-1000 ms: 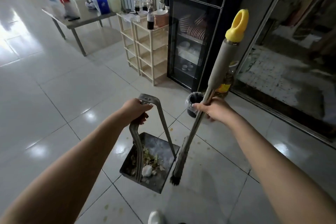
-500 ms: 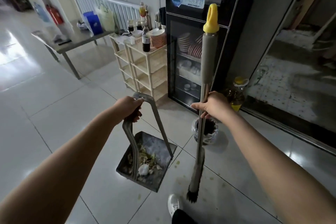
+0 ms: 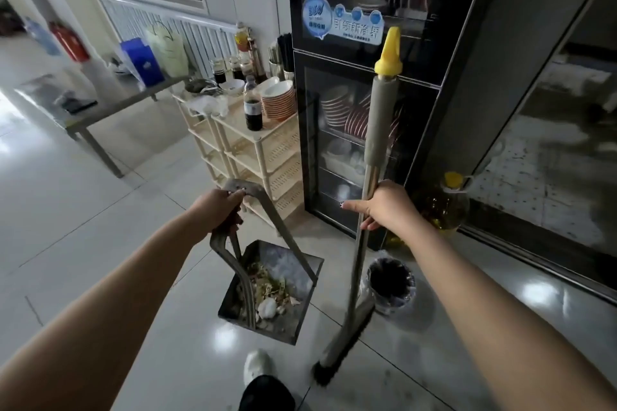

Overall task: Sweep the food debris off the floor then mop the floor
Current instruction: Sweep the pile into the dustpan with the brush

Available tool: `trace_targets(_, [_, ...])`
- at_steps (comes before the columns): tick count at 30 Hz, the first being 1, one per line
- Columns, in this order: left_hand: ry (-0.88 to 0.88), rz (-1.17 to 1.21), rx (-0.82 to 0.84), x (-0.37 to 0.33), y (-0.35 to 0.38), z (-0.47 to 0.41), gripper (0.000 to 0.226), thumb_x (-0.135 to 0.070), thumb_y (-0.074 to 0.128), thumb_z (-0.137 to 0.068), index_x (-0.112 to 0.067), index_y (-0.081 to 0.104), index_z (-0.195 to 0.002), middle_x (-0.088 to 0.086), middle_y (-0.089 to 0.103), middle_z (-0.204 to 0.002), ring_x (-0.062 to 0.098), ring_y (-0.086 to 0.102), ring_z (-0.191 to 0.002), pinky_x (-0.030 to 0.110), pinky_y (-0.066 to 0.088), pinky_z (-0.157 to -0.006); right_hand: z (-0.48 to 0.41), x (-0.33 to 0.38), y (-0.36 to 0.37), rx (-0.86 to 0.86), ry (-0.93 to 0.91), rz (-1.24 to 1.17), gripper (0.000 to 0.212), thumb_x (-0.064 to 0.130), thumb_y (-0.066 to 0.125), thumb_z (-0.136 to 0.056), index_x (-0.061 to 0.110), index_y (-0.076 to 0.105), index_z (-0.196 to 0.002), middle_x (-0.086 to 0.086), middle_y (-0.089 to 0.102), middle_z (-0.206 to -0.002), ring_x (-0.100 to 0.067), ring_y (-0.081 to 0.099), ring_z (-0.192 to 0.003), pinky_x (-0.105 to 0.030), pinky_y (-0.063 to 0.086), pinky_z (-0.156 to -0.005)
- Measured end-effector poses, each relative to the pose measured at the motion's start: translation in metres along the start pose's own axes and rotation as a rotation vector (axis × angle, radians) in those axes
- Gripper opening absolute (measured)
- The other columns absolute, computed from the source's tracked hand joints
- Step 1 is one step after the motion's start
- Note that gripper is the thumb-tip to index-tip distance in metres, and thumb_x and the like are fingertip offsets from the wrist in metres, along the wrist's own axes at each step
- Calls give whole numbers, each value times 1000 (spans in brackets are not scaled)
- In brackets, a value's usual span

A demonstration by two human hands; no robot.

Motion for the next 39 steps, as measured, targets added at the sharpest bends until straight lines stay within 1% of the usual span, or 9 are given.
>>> trace_targets(4, [14, 6, 62, -14, -9, -61, 34, -32, 54, -93, 1, 62, -93, 10, 59, -59, 11, 57, -34, 25, 55, -44, -54, 12, 29, 6, 152, -23, 43, 35, 84, -65, 9, 51, -65, -1, 61, -40, -16, 69, -49, -30, 60, -53])
trace_targets(9, [1, 33, 229, -12, -23, -147, 22, -23, 59, -91, -1, 58, -84, 12, 58, -58, 14, 57, -35, 25, 51, -38, -121, 28, 67, -31, 323, -81, 32, 8, 85, -63, 5, 53, -63, -8, 62, -54, -18, 69, -50, -36, 61, -57])
trace_targets(14, [0, 16, 394, -16, -33, -212, 19, -19, 56, -93, 0, 55, -89, 12, 59, -59, 15, 59, -38, 26, 52, -40, -179, 55, 88, -112, 448, -61, 29, 17, 84, -67, 4, 58, -61, -1, 60, -37, -14, 68, -47, -29, 59, -52])
trace_targets(18, [11, 6, 460, -21, -38, -253, 16, -17, 54, -94, -4, 53, -85, 2, 59, -45, 13, 58, -36, 24, 52, -40, -223, 76, 104, -167, 498, -51, 28, 26, 80, -72, 5, 62, -72, -4, 64, -52, -8, 60, -40, -18, 53, -42])
trace_targets(21, [-3, -1, 493, -25, -39, -277, 16, -17, 53, -95, -6, 52, -83, 4, 59, -48, 13, 57, -35, 23, 51, -39, -247, 81, 115, -195, 501, -85, 32, 31, 81, -71, 8, 60, -78, -5, 64, -62, -9, 57, -42, -16, 47, -36])
trace_targets(25, [-38, -22, 497, -30, -35, -312, 17, -17, 55, -94, -8, 53, -80, 5, 60, -49, 12, 58, -36, 22, 50, -39, -278, 79, 124, -220, 529, -106, 36, 39, 80, -70, 12, 55, -76, 1, 58, -58, -7, 54, -42, -15, 38, -30])
trace_targets(32, [-143, -44, 546, -30, -14, -358, 18, -19, 53, -94, -6, 52, -82, 2, 60, -41, 16, 59, -37, 25, 51, -41, -337, 62, 127, -186, 532, -229, 40, 35, 82, -68, 13, 50, -75, -2, 60, -73, -7, 54, -48, -7, 26, -22])
trace_targets(35, [-171, -77, 538, -29, -2, -380, 23, -21, 55, -94, -4, 53, -79, 4, 60, -45, 19, 58, -42, 31, 53, -52, -365, 52, 129, -162, 522, -256, 42, 37, 82, -68, 11, 52, -82, -4, 60, -75, -11, 55, -54, -7, 25, -23])
trace_targets(39, [-195, -123, 509, -23, 14, -405, 17, -21, 54, -94, -4, 57, -88, 10, 61, -65, 22, 60, -57, 38, 55, -67, -397, 37, 137, -180, 568, -299, 40, 38, 81, -70, 10, 54, -81, -5, 61, -73, -9, 53, -45, -7, 25, -23])
Point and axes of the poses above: each hand's wrist, its own z-axis away from the middle knuckle, its own y-axis out of the palm, x = y × z, the point moved 4 cm from there along -z, towards the middle knuckle
